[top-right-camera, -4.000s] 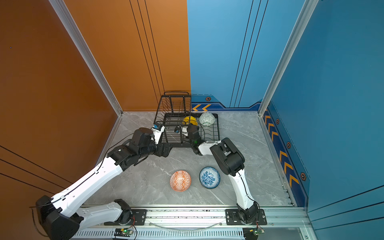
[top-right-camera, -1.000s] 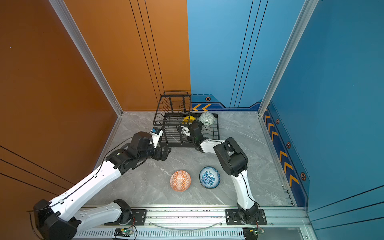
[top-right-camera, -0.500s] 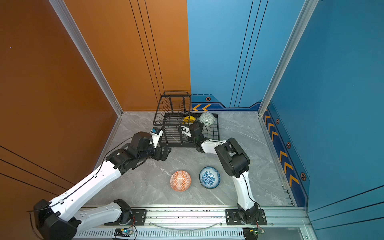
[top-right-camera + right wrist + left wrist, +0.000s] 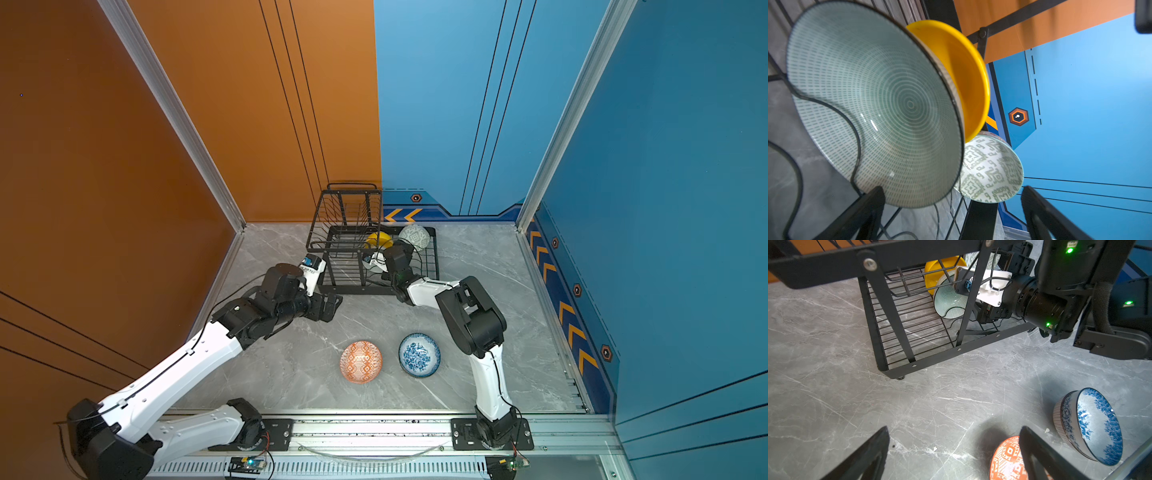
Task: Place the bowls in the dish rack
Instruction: 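Set the pale green bowl upright in the slots and open the right gripper, then raise the right gripper from the rack while the left gripper moves toward the orange-red bowl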
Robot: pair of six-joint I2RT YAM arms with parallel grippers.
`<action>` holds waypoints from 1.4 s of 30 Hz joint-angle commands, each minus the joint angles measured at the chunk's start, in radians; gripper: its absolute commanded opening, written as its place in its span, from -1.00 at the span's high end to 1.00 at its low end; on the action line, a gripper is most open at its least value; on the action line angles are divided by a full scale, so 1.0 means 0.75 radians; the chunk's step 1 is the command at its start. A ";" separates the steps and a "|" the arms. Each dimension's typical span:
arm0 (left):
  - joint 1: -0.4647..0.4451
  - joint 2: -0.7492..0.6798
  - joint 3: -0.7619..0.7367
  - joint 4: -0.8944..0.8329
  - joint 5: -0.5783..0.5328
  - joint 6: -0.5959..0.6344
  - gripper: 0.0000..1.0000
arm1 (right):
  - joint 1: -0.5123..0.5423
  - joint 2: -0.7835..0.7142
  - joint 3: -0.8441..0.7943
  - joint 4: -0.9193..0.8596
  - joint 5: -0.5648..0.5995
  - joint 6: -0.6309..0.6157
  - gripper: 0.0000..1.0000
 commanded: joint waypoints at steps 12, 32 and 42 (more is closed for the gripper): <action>0.027 -0.027 -0.024 -0.017 -0.015 -0.002 -0.96 | -0.047 -0.123 -0.124 0.001 0.052 0.069 -1.00; 0.038 -0.031 -0.050 -0.019 -0.023 -0.007 -0.96 | -0.109 -0.414 -0.284 -0.128 0.030 0.422 -1.00; 0.034 -0.035 -0.069 -0.019 -0.010 -0.023 -0.96 | -0.129 -0.621 -0.241 -0.472 -0.061 0.820 -1.00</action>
